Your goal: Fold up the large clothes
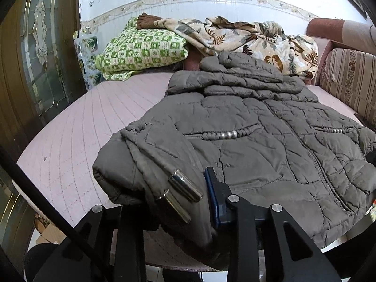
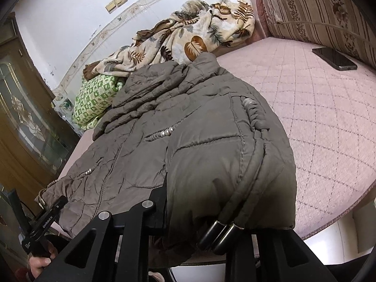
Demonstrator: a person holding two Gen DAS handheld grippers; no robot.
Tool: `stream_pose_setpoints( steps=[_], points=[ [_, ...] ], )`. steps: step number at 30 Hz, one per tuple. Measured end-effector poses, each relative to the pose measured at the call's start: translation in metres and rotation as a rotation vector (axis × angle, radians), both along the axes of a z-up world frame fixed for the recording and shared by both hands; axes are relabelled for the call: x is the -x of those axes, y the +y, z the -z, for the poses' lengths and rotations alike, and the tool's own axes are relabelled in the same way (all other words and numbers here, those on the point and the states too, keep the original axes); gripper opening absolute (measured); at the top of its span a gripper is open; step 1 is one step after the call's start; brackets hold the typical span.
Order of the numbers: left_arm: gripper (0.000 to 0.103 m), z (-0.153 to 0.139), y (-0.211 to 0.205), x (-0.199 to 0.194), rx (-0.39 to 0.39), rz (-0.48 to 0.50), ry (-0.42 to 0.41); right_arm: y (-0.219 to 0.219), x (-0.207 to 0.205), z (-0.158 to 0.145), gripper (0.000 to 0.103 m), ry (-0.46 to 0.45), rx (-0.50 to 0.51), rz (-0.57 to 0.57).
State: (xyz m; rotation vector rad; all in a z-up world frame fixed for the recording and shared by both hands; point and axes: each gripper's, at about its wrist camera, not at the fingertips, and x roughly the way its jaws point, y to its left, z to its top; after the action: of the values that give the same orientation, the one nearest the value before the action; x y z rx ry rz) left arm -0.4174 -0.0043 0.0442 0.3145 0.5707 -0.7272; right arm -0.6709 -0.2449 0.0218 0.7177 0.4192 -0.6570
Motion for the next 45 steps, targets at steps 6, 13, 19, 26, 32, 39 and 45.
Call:
stream_pose_setpoints(
  steps=[6,13,19,26,32,39,45],
  points=[
    [0.026,-0.009,0.003,0.003,0.019,0.006,-0.018,0.006,0.0,-0.011,0.024,-0.001,0.041,-0.014],
    [0.025,-0.018,0.009,0.005,0.037,0.013,-0.026,0.009,0.005,-0.019,0.023,-0.02,0.049,-0.026],
    [0.025,-0.025,0.01,0.004,0.048,0.016,-0.03,0.013,0.007,-0.025,0.023,-0.027,0.053,-0.038],
    [0.025,-0.028,0.009,0.004,0.053,0.016,-0.028,0.014,0.008,-0.029,0.023,-0.038,0.051,-0.041],
    [0.025,-0.046,0.006,-0.002,0.074,0.022,-0.028,0.009,0.003,-0.049,0.023,-0.066,0.066,-0.052],
    [0.025,-0.07,-0.001,-0.015,0.124,0.014,-0.022,0.0,-0.004,-0.075,0.023,-0.095,0.091,-0.068],
    [0.025,-0.088,-0.007,-0.025,0.15,0.006,-0.025,-0.009,-0.011,-0.096,0.023,-0.122,0.109,-0.072]
  ],
)
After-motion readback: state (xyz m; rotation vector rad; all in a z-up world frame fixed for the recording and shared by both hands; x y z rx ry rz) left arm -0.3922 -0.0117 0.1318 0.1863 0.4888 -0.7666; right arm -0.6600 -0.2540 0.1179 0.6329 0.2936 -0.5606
